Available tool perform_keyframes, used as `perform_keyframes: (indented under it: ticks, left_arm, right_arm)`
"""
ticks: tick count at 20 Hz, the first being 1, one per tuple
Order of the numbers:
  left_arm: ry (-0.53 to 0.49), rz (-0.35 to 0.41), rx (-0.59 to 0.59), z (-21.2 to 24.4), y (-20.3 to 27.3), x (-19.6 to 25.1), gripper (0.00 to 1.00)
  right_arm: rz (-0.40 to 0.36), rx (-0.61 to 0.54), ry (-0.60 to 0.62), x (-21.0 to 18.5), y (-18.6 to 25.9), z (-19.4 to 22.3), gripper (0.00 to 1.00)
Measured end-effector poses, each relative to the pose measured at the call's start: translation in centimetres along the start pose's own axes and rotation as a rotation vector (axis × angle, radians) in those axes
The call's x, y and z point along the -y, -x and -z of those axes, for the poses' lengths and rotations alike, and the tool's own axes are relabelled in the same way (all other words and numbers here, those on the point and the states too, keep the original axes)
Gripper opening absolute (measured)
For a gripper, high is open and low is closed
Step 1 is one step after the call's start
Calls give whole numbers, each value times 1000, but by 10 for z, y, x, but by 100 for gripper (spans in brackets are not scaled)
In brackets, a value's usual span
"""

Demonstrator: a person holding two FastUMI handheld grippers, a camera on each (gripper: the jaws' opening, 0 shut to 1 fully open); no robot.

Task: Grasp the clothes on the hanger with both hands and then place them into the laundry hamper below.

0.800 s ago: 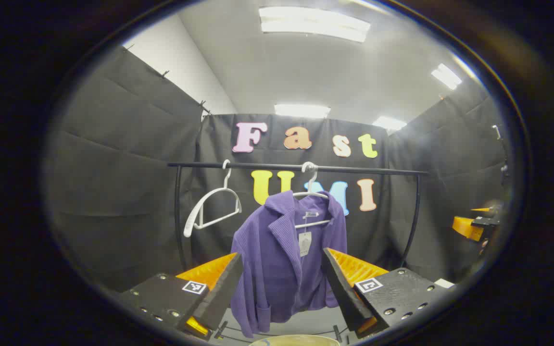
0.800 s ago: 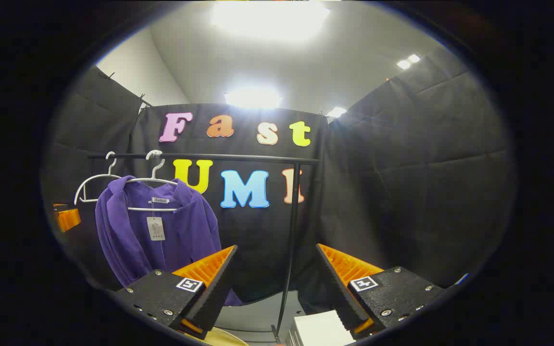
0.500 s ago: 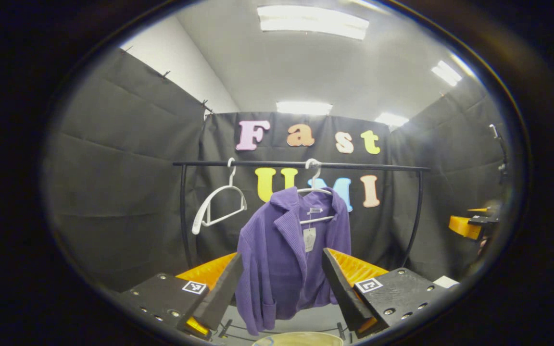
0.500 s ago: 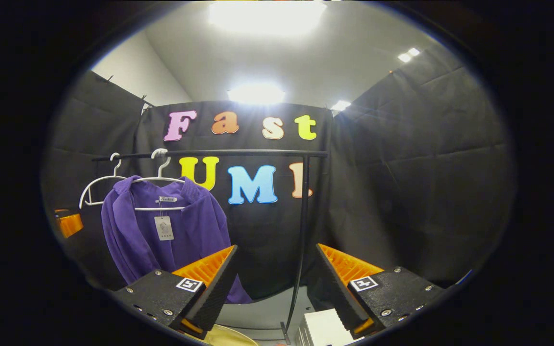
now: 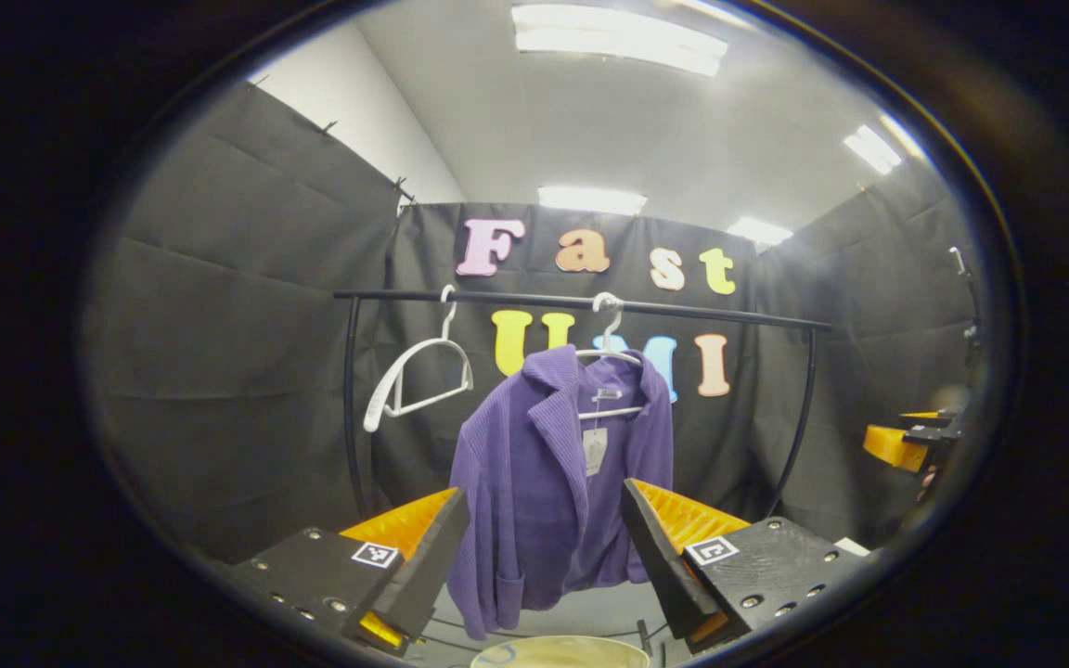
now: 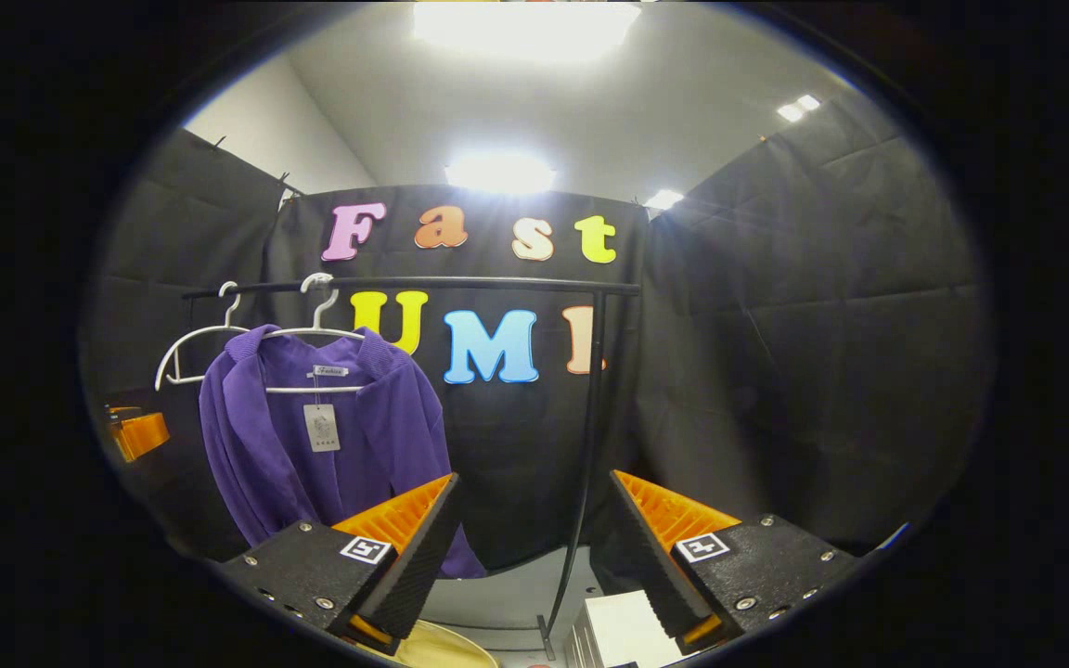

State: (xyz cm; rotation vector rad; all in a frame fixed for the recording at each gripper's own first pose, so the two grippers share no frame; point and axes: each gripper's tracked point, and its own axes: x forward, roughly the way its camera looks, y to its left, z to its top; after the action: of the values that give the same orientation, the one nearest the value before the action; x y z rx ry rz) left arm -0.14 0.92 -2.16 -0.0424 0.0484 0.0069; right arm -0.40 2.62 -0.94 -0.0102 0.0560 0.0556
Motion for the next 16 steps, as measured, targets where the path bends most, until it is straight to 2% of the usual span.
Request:
perform_keyframes:
  ticks: [3, 4, 5, 7, 8, 9, 10, 14, 15, 16]
  left_arm:
    - [20, 3, 3, 2, 0, -1, 100]
    - [22, 3, 7, 0, -1, -2, 95]
    - [23, -3, 10, -1, -1, -2, 100]
    - [29, -22, 6, -6, 0, -7, 100]
    - [38, -22, -2, -10, -8, -13, 95]
    - [56, -15, -16, -10, -18, -15, 95]
    - [84, -5, -30, -8, -26, -14, 100]
    - [144, -16, -74, -3, -44, -24, 100]
    - [144, -19, -71, -5, -49, -24, 95]
    - [141, -15, -68, -6, -54, -21, 100]
  right_arm:
    - [-54, 4, -8, -24, -3, -12, 95]
    - [-80, 10, -22, -34, -6, -20, 96]
    - [-103, 16, -36, -44, -9, -27, 95]
    - [-147, 22, -56, -65, -23, -41, 95]
    - [-167, 31, -51, -75, -29, -49, 95]
    - [-184, 36, -29, -85, -37, -56, 95]
    - [-192, 39, -10, -91, -45, -60, 96]
    - [-232, -10, -36, -121, -79, -67, 95]
    - [-237, -27, -36, -125, -87, -67, 95]
    - [-243, -40, -29, -130, -95, -65, 96]
